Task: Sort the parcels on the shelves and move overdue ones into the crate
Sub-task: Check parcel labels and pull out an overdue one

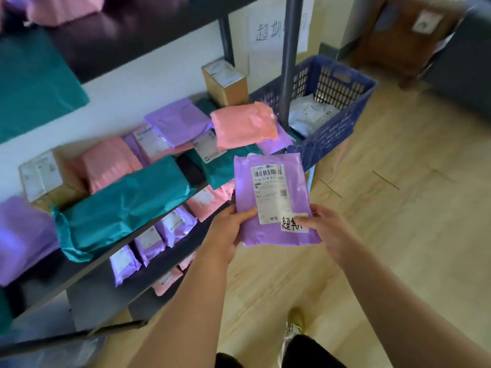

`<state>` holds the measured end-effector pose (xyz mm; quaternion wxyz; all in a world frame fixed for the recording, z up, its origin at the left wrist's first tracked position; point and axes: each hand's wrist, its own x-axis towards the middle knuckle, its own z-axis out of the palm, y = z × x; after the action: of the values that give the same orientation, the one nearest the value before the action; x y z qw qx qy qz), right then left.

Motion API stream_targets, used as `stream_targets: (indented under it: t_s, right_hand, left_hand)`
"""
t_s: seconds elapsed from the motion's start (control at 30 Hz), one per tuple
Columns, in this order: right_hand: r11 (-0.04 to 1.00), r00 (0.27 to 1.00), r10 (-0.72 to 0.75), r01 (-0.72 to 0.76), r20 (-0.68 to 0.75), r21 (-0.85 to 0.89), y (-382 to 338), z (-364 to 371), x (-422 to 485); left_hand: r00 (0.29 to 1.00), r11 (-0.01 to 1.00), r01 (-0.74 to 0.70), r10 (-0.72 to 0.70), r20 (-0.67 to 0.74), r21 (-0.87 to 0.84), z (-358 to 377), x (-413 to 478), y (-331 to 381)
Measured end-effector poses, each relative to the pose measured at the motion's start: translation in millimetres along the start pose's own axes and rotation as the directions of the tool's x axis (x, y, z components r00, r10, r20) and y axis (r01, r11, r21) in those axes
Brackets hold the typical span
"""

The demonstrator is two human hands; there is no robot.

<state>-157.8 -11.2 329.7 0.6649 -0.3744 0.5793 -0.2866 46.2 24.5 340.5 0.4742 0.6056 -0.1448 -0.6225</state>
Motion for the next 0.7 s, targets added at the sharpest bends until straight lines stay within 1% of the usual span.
stream_targets:
  t_s: [0.1, 0.27, 0.47, 0.57, 0.7]
  right_hand:
    - [0.999, 0.999, -0.024, 0.025, -0.029, 0.020, -25, -51, 20]
    - [1.000, 0.990, -0.020, 0.023, -0.137, 0.020, -45, -118, 56]
    - [0.998, 0.974, 0.001, 0.012, -0.227, 0.059, -72, -153, 103]
    - [0.999, 0.966, -0.003, 0.017, -0.258, 0.051, -92, -166, 135]
    - [0.999, 0.968, 0.015, -0.004, -0.252, 0.042, -130, -180, 184]
  left_hand:
    - [1.000, 1.000, 0.014, -0.014, -0.016, 0.006, 58, 27, 4]
    - [0.999, 0.999, 0.029, -0.030, 0.038, 0.026, 134, 63, 8]
    - [0.999, 0.994, 0.028, -0.031, 0.033, 0.102, 187, 118, 21]
    - [0.999, 0.991, 0.016, -0.020, 0.027, 0.136, 210, 151, 33]
    - [1.000, 0.986, -0.001, -0.001, 0.014, 0.170, 240, 204, 62]
